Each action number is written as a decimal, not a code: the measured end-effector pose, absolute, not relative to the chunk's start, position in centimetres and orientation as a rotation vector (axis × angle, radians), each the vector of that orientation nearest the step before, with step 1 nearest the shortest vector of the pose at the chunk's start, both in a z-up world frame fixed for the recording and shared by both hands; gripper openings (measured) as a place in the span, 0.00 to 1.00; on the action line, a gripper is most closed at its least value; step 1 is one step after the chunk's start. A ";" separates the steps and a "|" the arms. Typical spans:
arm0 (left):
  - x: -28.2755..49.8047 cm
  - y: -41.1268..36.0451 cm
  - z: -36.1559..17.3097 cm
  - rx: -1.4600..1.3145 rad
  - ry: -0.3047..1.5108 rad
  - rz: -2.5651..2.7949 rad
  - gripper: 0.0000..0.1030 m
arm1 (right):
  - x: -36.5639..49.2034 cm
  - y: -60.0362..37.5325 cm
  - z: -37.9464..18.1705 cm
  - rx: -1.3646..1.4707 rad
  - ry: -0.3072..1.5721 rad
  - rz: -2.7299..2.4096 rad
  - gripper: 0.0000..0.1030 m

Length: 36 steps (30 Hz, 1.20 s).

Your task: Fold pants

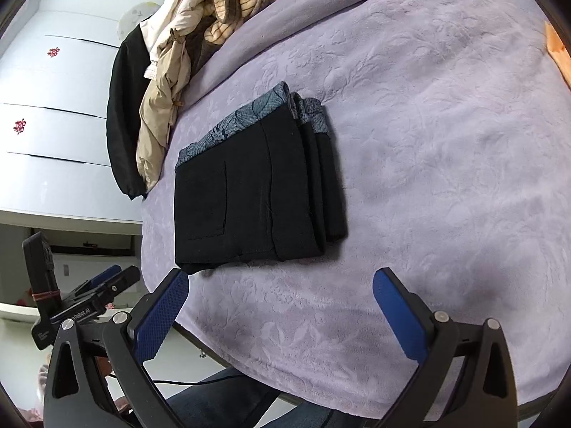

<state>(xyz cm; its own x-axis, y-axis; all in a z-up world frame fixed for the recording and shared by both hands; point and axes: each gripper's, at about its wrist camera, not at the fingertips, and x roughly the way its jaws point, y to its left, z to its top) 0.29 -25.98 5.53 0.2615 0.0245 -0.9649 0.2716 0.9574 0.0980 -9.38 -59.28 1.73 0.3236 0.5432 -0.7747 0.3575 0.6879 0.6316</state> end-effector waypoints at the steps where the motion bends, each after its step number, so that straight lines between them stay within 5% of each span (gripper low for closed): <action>1: 0.8 -25.9 5.5 0.276 1.294 -0.163 1.00 | -9.1 -59.5 1.8 0.859 1.275 0.140 1.00; 36: 7.7 -24.6 -0.4 0.201 1.334 -0.122 1.00 | -4.5 -62.2 0.4 0.744 1.392 0.126 1.00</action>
